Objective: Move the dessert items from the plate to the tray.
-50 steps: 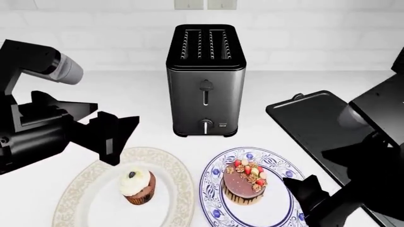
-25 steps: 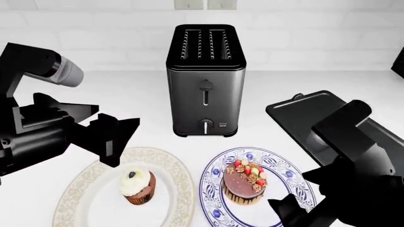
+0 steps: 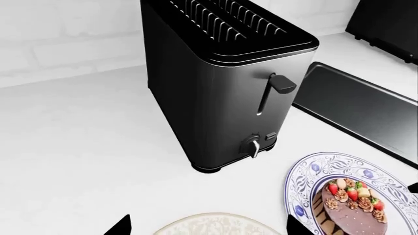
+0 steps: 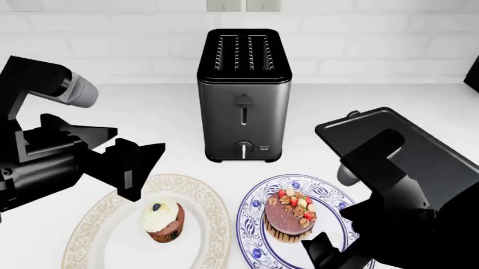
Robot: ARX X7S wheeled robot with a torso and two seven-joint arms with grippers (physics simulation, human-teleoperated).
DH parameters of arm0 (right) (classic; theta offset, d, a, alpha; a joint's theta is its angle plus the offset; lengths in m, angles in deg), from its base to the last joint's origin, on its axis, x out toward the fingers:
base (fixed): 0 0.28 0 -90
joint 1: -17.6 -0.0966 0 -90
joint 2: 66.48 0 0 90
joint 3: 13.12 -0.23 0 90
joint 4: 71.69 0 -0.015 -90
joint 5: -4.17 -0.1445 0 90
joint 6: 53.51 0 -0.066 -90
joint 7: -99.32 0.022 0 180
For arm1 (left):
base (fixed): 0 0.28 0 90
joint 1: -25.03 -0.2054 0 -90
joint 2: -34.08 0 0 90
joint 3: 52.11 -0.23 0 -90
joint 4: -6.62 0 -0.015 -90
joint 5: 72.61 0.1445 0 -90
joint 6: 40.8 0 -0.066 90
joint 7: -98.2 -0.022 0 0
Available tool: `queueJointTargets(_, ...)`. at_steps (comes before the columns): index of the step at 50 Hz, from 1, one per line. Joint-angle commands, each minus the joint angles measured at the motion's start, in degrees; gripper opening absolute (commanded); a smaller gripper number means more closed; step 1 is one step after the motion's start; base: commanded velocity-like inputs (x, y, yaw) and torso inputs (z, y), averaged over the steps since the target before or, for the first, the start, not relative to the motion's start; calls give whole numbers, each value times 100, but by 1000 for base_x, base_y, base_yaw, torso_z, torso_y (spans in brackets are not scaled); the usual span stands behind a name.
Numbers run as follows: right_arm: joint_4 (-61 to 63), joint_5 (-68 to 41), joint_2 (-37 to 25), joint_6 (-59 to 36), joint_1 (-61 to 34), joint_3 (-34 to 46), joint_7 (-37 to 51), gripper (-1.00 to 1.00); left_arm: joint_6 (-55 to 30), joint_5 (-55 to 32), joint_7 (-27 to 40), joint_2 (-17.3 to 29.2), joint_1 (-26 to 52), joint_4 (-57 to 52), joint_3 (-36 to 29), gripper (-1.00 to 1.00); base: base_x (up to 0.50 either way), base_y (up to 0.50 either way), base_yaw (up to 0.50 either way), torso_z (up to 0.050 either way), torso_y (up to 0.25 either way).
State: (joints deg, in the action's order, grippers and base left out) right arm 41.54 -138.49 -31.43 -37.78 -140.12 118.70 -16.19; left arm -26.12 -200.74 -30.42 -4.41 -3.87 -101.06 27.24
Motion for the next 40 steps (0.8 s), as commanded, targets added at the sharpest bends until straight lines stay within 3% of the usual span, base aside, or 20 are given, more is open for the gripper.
queueJointTargets(1, -117, 148, 161, -27, 6, 88, -64, 100, 27, 6, -58, 44, -21, -23, -1, 100, 0, 0, 0, 0, 0)
queueJointTargets(40, -440, 729, 488, -136, 218, 137, -498, 100, 77, 170, -279, 110, -139, -53, -3, 100, 0, 0, 0, 0, 0)
